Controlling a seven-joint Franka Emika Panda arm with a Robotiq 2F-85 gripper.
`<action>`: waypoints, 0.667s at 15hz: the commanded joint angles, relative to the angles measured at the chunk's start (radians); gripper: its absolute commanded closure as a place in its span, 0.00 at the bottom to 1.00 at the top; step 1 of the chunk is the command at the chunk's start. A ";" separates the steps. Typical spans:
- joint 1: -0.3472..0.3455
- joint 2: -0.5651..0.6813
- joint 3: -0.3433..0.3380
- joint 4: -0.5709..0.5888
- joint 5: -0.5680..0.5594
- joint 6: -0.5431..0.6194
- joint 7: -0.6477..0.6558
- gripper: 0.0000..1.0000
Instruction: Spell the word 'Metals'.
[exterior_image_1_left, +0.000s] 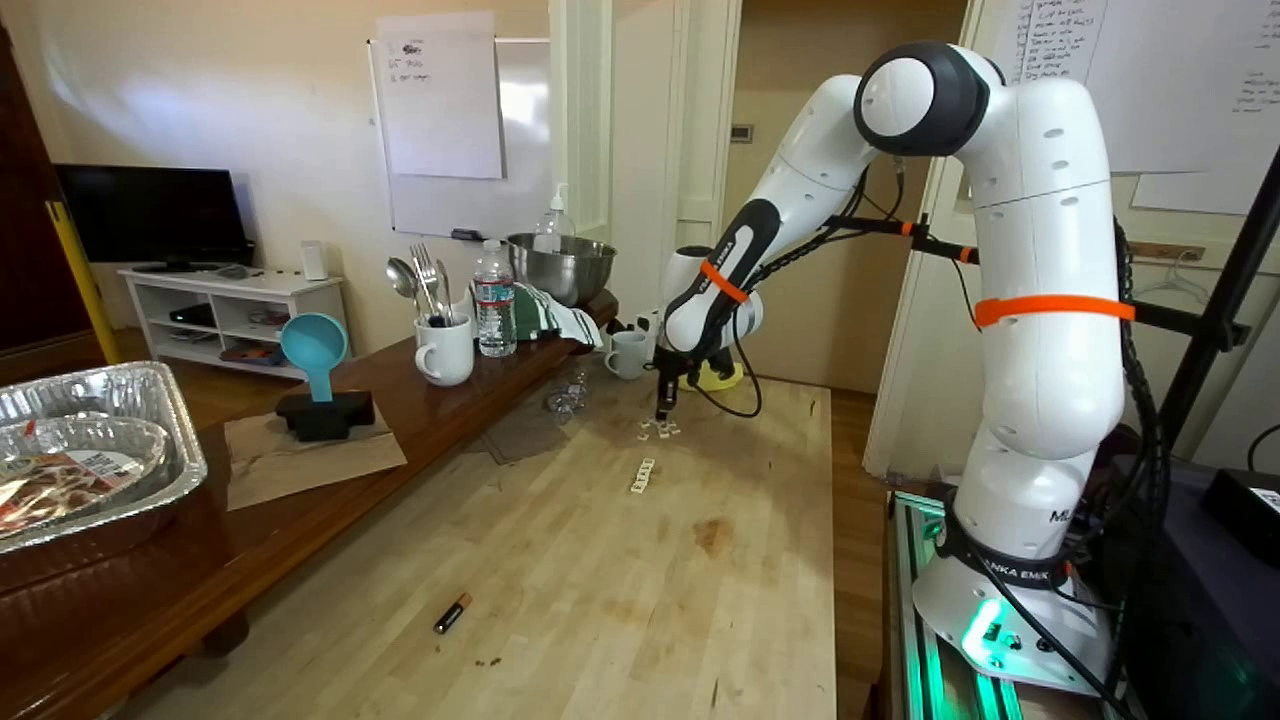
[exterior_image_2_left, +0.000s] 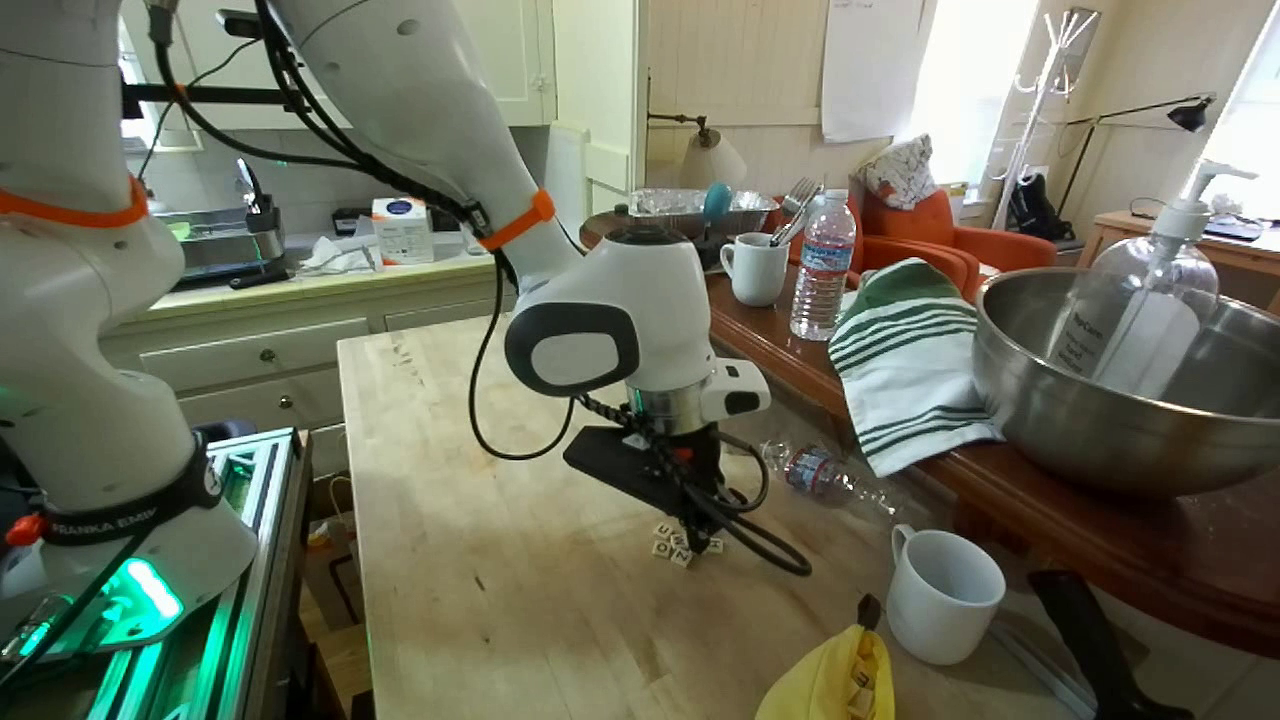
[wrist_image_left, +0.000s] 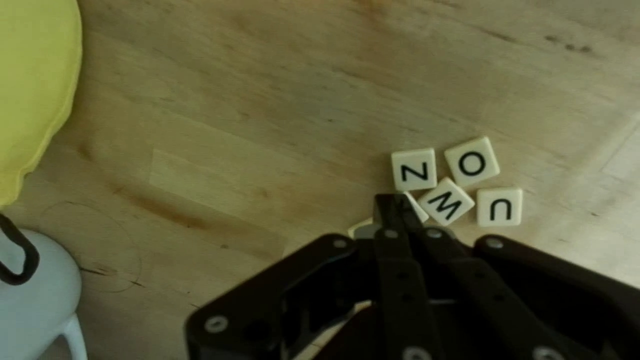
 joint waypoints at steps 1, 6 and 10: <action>-0.045 -0.020 0.042 -0.011 0.019 -0.026 -0.081 1.00; -0.066 -0.026 0.068 -0.022 0.037 -0.034 -0.151 1.00; -0.071 -0.032 0.078 -0.032 0.048 -0.040 -0.188 1.00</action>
